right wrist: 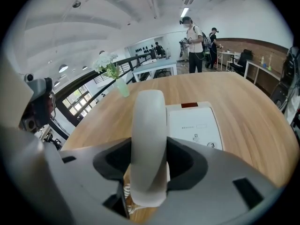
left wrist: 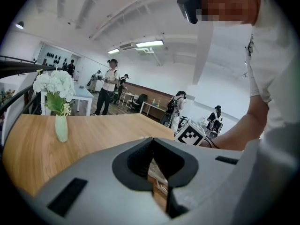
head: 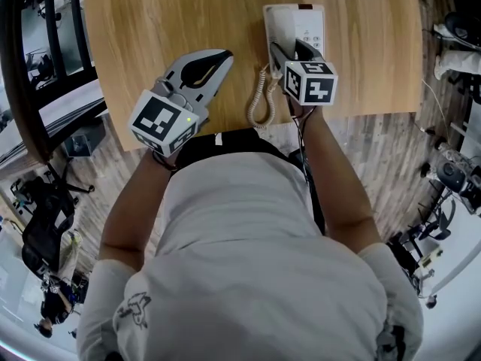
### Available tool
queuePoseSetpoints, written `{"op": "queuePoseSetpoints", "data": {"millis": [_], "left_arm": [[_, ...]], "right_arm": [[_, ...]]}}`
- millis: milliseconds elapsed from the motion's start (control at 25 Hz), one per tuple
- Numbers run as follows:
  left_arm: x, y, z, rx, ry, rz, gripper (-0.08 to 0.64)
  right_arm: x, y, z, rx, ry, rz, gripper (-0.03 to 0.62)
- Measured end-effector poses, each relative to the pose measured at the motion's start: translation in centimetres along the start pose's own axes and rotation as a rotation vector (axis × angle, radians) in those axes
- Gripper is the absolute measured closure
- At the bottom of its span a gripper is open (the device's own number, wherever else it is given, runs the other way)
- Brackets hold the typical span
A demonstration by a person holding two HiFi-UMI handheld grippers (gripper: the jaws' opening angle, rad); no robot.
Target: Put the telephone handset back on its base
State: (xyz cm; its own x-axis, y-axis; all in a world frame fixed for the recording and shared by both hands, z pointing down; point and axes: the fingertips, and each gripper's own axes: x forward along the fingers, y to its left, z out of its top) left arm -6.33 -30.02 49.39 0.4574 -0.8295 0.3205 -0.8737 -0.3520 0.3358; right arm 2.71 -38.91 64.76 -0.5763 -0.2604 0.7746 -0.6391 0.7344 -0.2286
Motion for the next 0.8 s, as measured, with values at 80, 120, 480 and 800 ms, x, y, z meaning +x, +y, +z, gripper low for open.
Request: {"op": "queuePoseSetpoints", "data": {"millis": [80, 120, 480, 800], "left_arm": [[-0.1, 0.1, -0.2, -0.001, 0.004, 0.004, 0.554], [-0.2, 0.1, -0.3, -0.003, 0.005, 0.006, 0.554], [-0.2, -0.3, -0.2, -0.018, 0.001, 0.020, 0.554], [-1.2, -0.1, -0.7, -0.022, -0.002, 0.024, 0.554]], "right_arm": [[0.4, 0.0, -0.1, 0.009, 0.010, -0.008, 0.369], [0.5, -0.1, -0.1, 0.015, 0.016, -0.012, 0.369], [1.4, -0.7, -0.4, 0.067, 0.059, -0.027, 0.368], [2.0, -0.6, -1.0, 0.075, 0.060, -0.065, 0.368]]}}
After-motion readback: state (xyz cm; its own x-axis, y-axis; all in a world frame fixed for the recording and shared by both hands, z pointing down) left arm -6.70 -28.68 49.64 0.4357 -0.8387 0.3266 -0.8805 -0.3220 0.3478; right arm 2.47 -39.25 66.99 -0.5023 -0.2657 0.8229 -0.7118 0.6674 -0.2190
